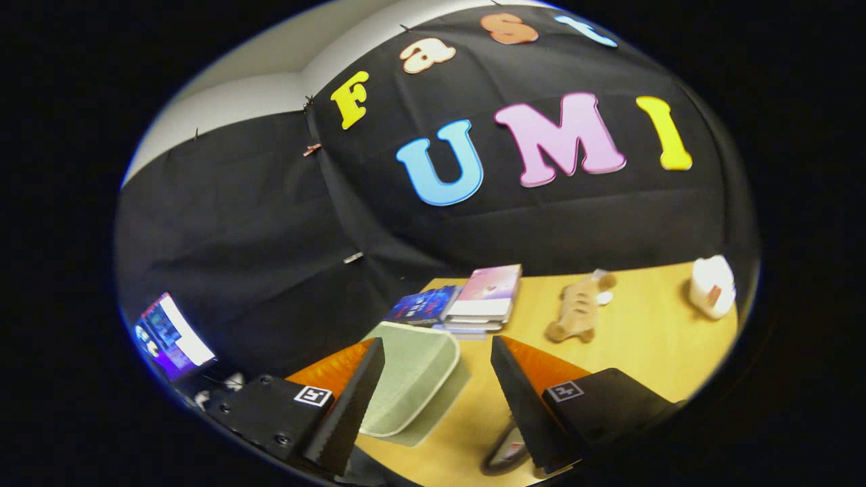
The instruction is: Open the storage box then place both shoes into the box .Put the left shoe in first, then the right shoe, with the right side of both shoes facing outward in a uniform manner.
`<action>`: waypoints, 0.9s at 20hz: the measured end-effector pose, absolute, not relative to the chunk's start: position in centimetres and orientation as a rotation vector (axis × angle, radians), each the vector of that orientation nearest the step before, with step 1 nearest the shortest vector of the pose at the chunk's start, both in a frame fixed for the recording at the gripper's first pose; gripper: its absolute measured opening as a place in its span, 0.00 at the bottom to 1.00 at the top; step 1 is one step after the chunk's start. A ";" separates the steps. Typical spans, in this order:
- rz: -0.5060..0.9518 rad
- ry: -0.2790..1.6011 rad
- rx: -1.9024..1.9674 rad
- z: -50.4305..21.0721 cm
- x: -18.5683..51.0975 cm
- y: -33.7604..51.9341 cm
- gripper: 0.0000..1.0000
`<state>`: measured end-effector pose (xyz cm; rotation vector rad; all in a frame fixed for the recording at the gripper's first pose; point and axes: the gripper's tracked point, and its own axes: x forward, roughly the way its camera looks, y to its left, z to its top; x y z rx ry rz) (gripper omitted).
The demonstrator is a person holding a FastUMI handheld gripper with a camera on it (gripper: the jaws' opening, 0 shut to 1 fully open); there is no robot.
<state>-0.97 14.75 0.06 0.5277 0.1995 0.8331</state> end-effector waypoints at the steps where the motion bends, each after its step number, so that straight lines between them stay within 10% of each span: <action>1: 0.886 0.234 0.569 -0.3 -1.2 15.5 0.98; 18: 1.270 0.847 0.946 -14.8 -1.9 26.4 0.97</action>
